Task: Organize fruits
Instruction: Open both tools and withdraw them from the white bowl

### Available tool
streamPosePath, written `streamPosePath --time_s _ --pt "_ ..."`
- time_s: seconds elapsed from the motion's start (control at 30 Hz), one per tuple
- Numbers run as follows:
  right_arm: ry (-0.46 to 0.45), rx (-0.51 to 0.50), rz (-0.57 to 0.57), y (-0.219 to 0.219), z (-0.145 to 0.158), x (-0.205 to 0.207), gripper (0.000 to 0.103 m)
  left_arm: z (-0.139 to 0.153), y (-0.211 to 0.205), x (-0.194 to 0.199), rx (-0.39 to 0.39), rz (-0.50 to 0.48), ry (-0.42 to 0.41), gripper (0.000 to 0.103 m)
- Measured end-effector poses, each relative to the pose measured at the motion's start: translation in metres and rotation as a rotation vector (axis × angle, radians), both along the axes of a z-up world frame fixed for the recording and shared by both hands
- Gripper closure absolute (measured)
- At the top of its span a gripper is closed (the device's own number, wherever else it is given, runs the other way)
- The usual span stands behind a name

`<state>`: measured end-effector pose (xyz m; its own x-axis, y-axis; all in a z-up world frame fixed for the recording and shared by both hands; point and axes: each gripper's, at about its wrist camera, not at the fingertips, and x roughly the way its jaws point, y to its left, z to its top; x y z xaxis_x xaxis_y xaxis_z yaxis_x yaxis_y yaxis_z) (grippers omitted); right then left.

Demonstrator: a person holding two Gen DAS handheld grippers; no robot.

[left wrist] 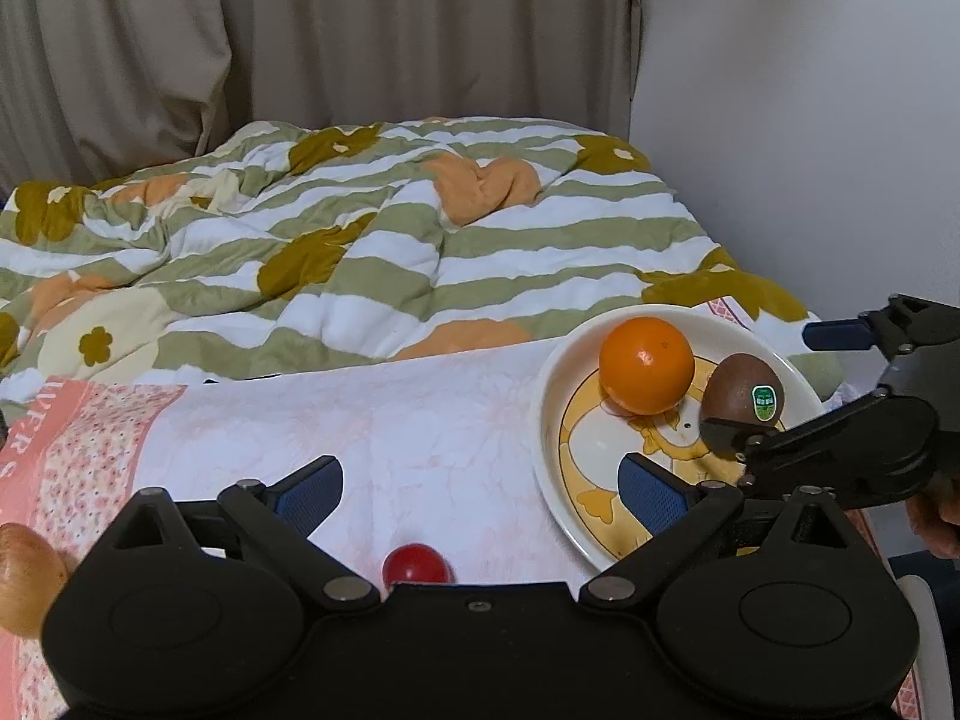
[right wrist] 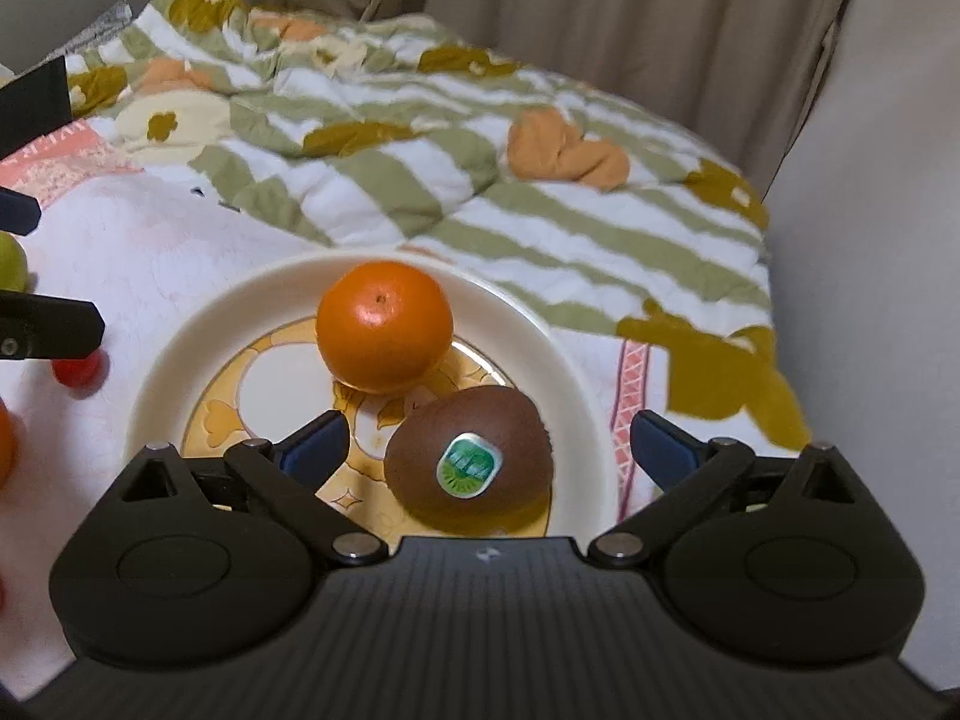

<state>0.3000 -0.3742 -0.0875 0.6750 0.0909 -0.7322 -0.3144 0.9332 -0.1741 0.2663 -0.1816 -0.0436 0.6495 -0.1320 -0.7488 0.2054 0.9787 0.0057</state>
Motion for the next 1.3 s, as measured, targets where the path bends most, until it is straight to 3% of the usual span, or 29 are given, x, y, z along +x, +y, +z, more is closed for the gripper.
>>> streamPosePath --time_s 0.63,0.9,1.3 --pt "-0.052 0.097 -0.081 -0.009 0.091 -0.088 0.0 0.069 0.021 -0.092 -0.002 0.097 -0.124 0.003" --pt "-0.06 0.117 -0.139 0.021 0.116 -0.148 0.0 0.086 0.066 -0.145 0.003 0.139 -0.165 0.003" --pt "-0.126 0.186 -0.272 0.088 0.144 -0.237 0.0 0.095 0.154 -0.202 -0.012 0.107 -0.244 0.003"
